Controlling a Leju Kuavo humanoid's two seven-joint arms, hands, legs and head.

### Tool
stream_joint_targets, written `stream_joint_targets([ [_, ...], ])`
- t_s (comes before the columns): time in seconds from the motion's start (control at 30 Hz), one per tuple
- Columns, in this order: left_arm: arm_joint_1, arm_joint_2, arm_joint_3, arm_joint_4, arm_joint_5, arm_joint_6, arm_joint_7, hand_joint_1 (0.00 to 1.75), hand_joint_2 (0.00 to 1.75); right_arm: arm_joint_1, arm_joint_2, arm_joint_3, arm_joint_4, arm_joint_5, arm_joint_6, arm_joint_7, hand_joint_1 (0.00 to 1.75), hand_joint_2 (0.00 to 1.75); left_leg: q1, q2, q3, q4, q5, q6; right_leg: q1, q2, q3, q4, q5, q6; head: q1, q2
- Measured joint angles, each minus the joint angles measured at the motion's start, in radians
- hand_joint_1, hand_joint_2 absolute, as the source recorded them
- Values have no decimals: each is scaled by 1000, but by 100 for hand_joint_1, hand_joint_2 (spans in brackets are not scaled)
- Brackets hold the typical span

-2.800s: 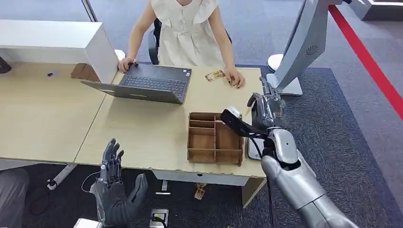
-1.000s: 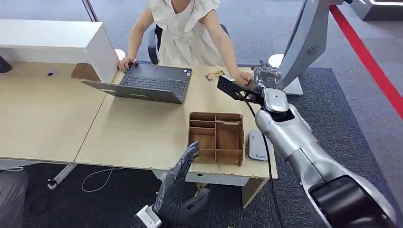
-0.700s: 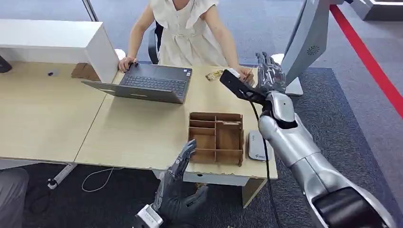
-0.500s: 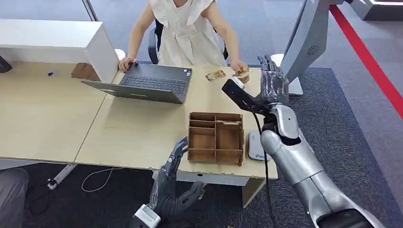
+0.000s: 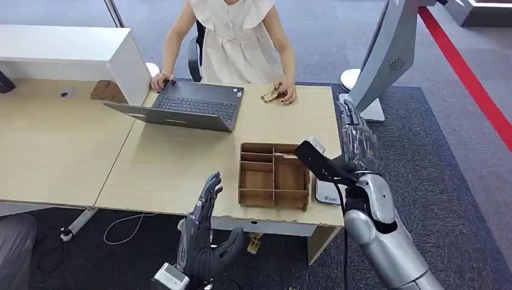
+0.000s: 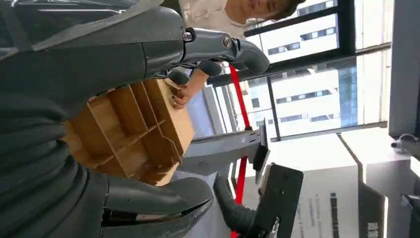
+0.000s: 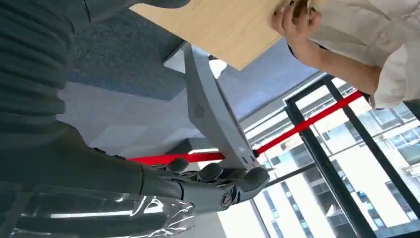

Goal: Pass the card to the sensor for recognition and then transmit it.

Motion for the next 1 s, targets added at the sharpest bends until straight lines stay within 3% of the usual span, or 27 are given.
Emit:
stream_joint_targets([
  [0.27, 5, 6, 0, -12, 15, -18, 0, 0, 175, 36, -27, -5, -43, -5, 33, 5, 0, 175, 0, 0, 0, 0, 0, 0, 0, 0, 0, 0, 0, 0, 0, 0],
  [0.5, 4, 6, 0, -12, 40, -52, -14, 0, 175, 15, -21, 12, -14, 22, 113, -3, 0, 175, 0, 0, -1, 0, 0, 0, 0, 0, 0, 0, 0, 0, 0, 0],
  [0.8, -2, 2, 0, -7, 56, -97, -31, 0, 175, -55, 45, 69, 132, 15, 143, -67, 0, 175, 0, 0, -1, 0, 0, 0, 0, 0, 0, 1, 0, 0, 0, 0],
  [1.0, -4, -3, 1, 6, 66, -119, -40, 0, 175, -96, 86, 103, 235, -7, 145, -77, 0, 175, 0, 0, -1, 0, 0, 0, 0, 0, 0, 1, 0, 0, 0, 0],
])
